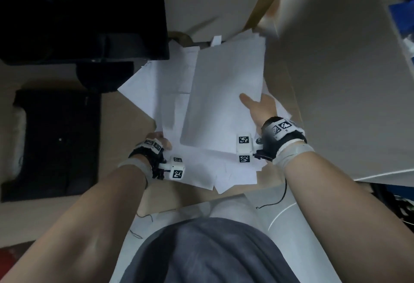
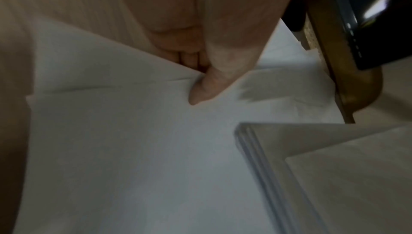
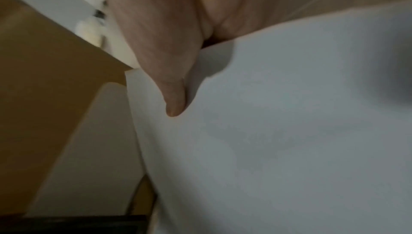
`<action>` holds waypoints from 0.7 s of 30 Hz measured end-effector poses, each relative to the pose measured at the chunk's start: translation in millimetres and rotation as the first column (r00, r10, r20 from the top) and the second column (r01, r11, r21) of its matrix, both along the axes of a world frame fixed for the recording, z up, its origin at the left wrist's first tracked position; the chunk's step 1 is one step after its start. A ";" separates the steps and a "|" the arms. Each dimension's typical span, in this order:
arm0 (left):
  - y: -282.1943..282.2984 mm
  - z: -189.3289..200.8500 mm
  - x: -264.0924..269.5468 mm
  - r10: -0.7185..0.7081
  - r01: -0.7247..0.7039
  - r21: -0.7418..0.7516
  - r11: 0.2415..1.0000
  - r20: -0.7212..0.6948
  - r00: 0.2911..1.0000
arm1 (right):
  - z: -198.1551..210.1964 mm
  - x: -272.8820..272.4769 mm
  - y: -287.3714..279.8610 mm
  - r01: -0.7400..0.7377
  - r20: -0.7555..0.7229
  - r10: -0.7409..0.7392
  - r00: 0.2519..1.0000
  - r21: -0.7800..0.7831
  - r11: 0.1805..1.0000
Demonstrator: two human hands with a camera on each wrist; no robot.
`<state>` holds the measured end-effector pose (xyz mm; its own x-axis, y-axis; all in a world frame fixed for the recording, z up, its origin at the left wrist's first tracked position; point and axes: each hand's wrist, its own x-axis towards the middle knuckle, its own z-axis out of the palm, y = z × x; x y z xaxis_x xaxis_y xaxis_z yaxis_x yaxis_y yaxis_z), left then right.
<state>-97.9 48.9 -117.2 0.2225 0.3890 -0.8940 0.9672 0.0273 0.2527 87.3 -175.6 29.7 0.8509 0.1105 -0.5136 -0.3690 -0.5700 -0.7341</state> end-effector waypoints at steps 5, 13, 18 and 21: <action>2.8 3.4 -10.3 0.400 -0.372 -0.228 0.900 0.089 0.912 | -82.8 -31.2 -8.1 -0.119 -0.254 0.061 0.965 -0.219 0.968; 9.6 -14.4 -1.6 0.253 -0.238 -0.225 0.945 0.041 0.967 | -127.2 -69.6 18.3 -0.352 -0.254 0.320 0.913 -0.092 0.931; 1.8 0.1 -3.9 0.283 -0.269 -0.169 0.948 0.067 0.957 | -144.7 -66.8 15.7 -0.386 -0.318 0.338 0.886 -0.101 0.917; -7.8 17.3 -0.1 0.224 -0.202 -0.196 0.960 0.098 0.970 | -142.1 -73.1 15.0 -0.458 -0.306 0.429 0.850 -0.026 0.889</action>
